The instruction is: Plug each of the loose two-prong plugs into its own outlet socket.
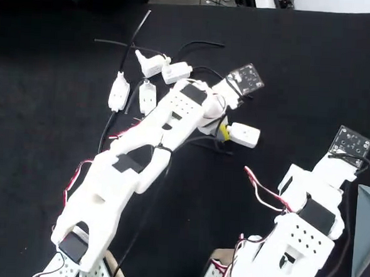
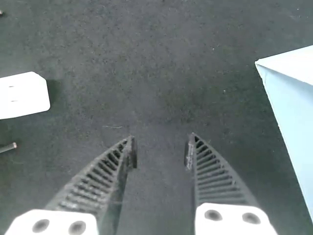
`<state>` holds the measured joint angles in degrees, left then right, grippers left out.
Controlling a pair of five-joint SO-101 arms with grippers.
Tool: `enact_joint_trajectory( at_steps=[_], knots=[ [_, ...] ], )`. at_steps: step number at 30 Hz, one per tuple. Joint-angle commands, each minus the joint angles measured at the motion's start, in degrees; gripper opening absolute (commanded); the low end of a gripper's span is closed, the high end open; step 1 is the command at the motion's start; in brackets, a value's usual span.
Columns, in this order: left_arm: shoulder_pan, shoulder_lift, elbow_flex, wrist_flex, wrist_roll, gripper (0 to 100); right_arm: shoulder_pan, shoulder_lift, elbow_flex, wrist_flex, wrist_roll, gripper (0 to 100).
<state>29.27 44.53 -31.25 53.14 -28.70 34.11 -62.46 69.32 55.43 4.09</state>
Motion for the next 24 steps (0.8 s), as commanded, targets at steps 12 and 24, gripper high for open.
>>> enact_joint_trajectory(
  at_steps=[12,24],
  knots=[
    [2.77,5.71,-2.42,-0.62,-12.22,4,0.53,-0.75,-1.01,-0.62,0.70,16.3],
    [2.24,-3.78,-14.99,27.34,-8.79,3,-1.05,-0.75,-0.92,-0.62,0.70,16.3]
  ],
)
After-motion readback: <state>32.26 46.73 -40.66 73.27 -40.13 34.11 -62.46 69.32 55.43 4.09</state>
